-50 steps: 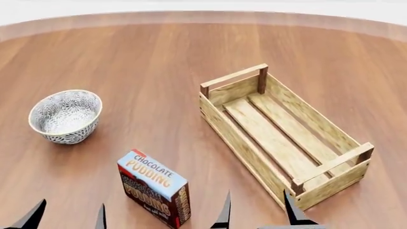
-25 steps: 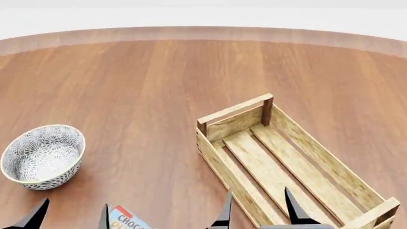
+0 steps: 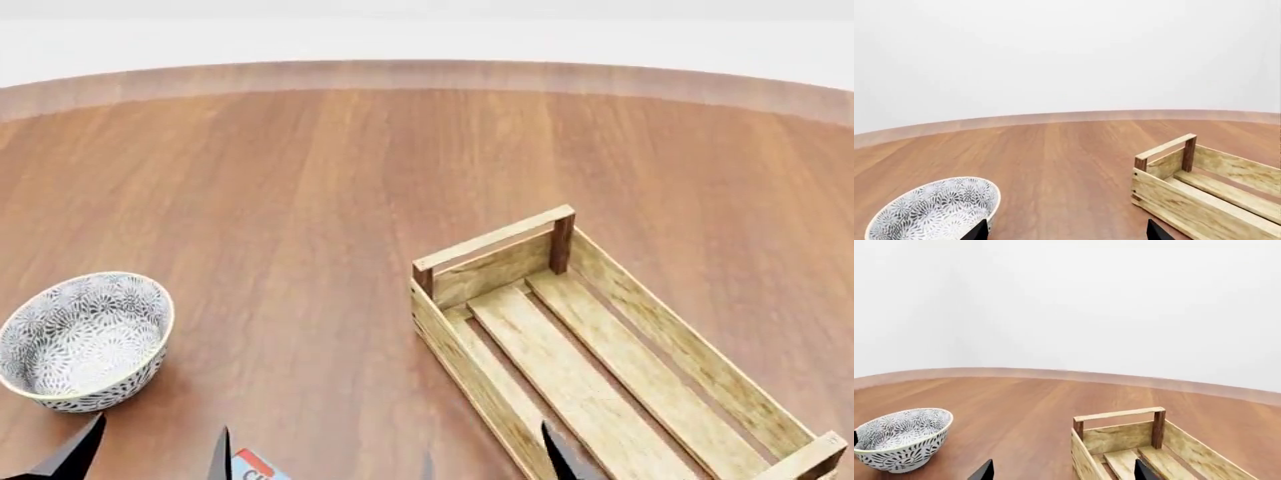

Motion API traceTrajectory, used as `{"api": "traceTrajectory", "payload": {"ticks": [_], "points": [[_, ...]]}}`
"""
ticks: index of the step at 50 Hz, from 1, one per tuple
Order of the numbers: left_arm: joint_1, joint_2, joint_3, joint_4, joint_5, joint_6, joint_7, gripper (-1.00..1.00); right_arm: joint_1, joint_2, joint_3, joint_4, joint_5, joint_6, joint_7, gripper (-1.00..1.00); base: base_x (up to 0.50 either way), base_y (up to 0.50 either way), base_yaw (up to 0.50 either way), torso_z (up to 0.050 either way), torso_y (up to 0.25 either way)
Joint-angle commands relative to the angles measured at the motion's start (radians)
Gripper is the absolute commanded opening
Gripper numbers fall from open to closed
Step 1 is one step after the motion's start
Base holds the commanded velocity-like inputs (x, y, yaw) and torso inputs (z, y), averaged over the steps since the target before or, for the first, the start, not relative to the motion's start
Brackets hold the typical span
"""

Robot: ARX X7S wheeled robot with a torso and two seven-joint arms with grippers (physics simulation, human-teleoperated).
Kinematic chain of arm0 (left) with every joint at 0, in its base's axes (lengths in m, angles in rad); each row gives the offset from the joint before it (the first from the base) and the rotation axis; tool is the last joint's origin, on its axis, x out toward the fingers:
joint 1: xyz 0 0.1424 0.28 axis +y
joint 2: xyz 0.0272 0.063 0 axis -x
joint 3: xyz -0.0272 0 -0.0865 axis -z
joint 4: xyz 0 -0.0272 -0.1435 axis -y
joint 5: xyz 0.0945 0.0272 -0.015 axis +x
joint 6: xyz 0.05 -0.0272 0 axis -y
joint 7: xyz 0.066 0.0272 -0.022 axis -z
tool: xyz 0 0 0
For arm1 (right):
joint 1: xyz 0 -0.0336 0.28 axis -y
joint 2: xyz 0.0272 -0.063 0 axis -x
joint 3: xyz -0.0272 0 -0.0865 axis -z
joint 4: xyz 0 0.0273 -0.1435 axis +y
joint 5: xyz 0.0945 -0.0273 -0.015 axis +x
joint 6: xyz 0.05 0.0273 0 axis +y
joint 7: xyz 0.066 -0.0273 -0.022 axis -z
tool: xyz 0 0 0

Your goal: Pick up the chocolate pudding and put it in the tray.

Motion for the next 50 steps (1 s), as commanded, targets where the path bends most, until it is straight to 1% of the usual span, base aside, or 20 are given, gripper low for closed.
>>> {"api": "traceTrajectory", "payload": {"ticks": [1,14,31,34,50], "points": [[0.002,-0.009,0.006,0.001,-0.011,0.006,-0.008,1.00,-0.075,0.057,-0.025,-0.041,0.056,-0.037,-0.074,1.00,0.00,0.00,0.00,0.000,0.000],[0.004,-0.017,0.010,0.005,-0.025,0.006,-0.017,1.00,-0.155,0.106,-0.042,-0.088,0.055,-0.079,-0.106,1.00,0.00,0.00,0.00,0.000,0.000],[-0.001,-0.031,0.006,0.007,-0.042,0.005,-0.032,1.00,-0.241,0.143,-0.090,-0.087,0.036,-0.135,-0.150,1.00,0.00,0.00,0.00,0.000,0.000],[0.002,-0.034,0.006,0.011,-0.044,0.007,-0.035,1.00,-0.249,0.143,-0.113,-0.052,0.000,-0.182,-0.166,1.00,0.00,0.00,0.00,0.000,0.000],[-0.009,-0.047,0.010,0.023,-0.056,-0.016,-0.045,1.00,-0.244,0.111,-0.155,0.071,0.008,-0.228,-0.194,1.00,0.00,0.00,0.00,0.000,0.000]]}}
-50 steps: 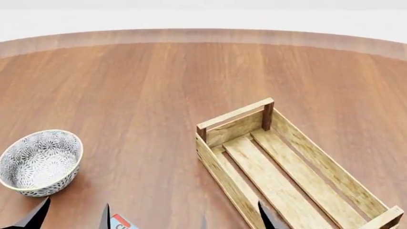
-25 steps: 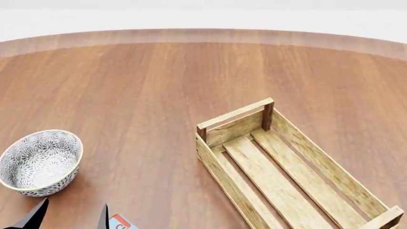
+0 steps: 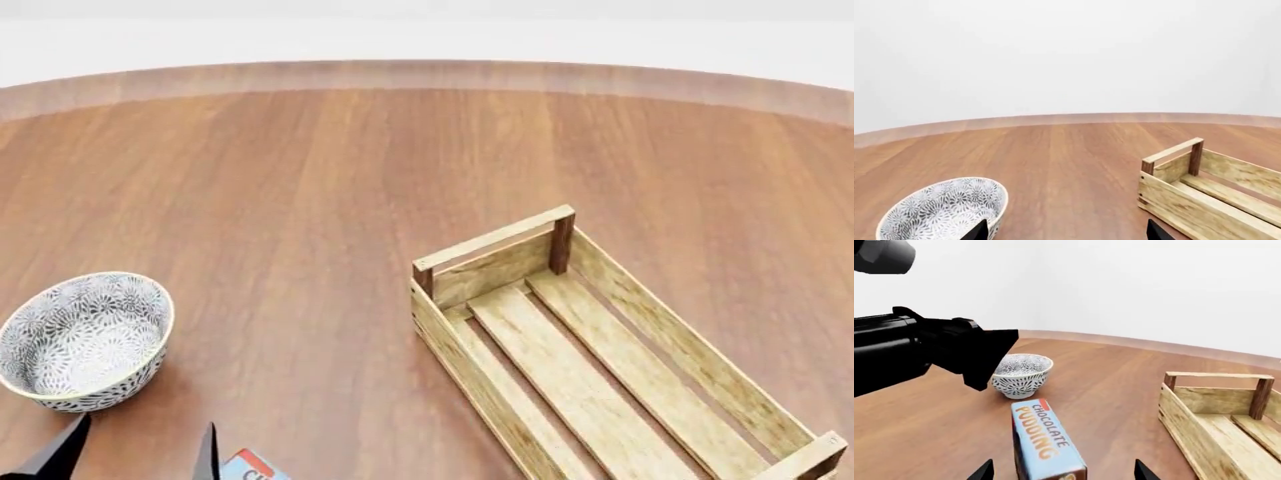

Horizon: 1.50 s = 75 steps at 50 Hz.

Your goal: Pick up the chocolate pudding and put it in the tray.

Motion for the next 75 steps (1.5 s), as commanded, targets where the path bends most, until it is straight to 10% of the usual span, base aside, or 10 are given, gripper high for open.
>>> {"api": "traceTrajectory", "payload": {"ticks": [1,75], "points": [[-0.007,-0.010,0.001,0.015,-0.011,-0.020,-0.008,1.00,-0.001,-0.014,-0.030,0.080,-0.004,-0.039,-0.023,1.00,0.00,0.00,0.00,0.000,0.000],[-0.027,-0.028,0.048,0.004,-0.041,-0.003,-0.042,1.00,0.373,-0.126,-0.147,0.498,-0.065,0.038,-0.081,1.00,0.00,0.00,0.00,0.000,0.000]]}}
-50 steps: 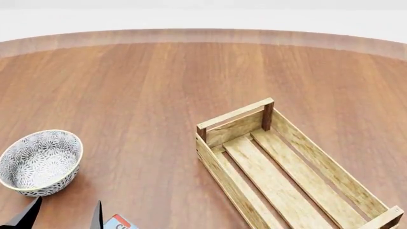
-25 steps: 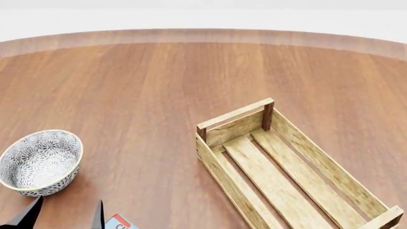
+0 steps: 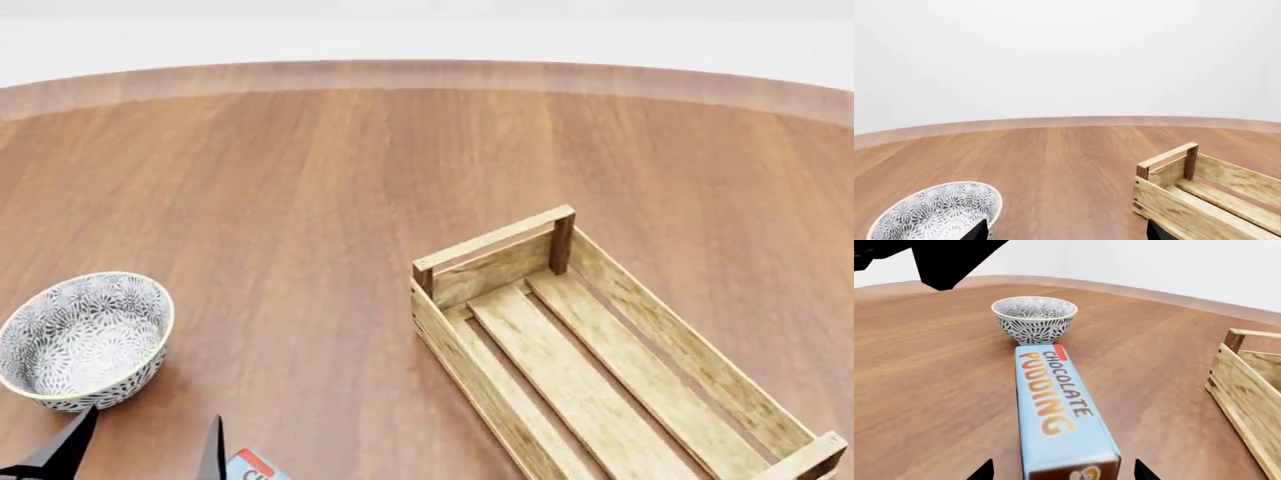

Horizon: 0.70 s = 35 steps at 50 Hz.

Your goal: Pick up the chocolate pudding and put it in the tray.

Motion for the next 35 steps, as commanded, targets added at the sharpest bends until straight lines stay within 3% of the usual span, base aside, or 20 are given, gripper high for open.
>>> {"api": "traceTrajectory", "payload": {"ticks": [1,35], "points": [[-0.004,-0.002,0.007,-0.002,-0.005,0.002,-0.005,1.00,0.035,-0.014,-0.009,0.045,0.001,-0.003,-0.003,1.00,0.00,0.00,0.00,0.000,0.000],[-0.009,-0.010,0.030,-0.009,-0.015,0.011,-0.017,1.00,0.091,-0.052,-0.032,0.219,0.001,-0.076,-0.002,1.00,0.00,0.00,0.00,0.000,0.000]]}}
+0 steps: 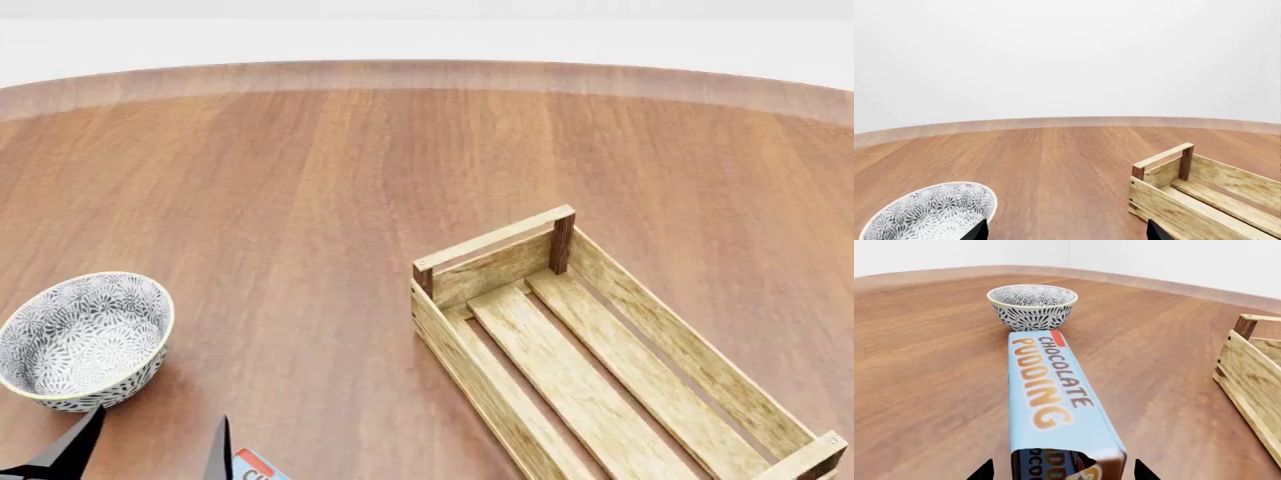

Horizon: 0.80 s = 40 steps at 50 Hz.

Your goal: Pick up the chocolate pudding and put it in the tray.

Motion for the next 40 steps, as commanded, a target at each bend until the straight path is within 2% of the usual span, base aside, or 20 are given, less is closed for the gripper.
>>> {"api": "traceTrajectory", "payload": {"ticks": [1,18,19,40], "points": [[-0.003,-0.003,0.008,-0.006,-0.003,0.004,-0.003,1.00,0.023,-0.014,-0.007,0.065,-0.001,-0.026,0.001,1.00,0.00,0.00,0.00,0.000,0.000],[-0.010,-0.006,0.015,-0.013,-0.008,0.008,-0.011,1.00,0.060,-0.024,-0.014,0.117,0.000,-0.044,0.006,1.00,0.00,0.00,0.00,0.000,0.000],[-0.008,-0.006,0.015,-0.014,-0.008,0.011,-0.012,1.00,0.053,-0.019,-0.018,0.100,0.002,-0.034,0.002,-1.00,0.00,0.00,0.00,0.000,0.000],[-0.007,-0.018,0.026,0.000,-0.016,0.005,-0.024,1.00,0.058,0.011,-0.004,0.040,0.019,-0.004,0.028,-1.00,0.00,0.00,0.00,0.000,0.000]]}}
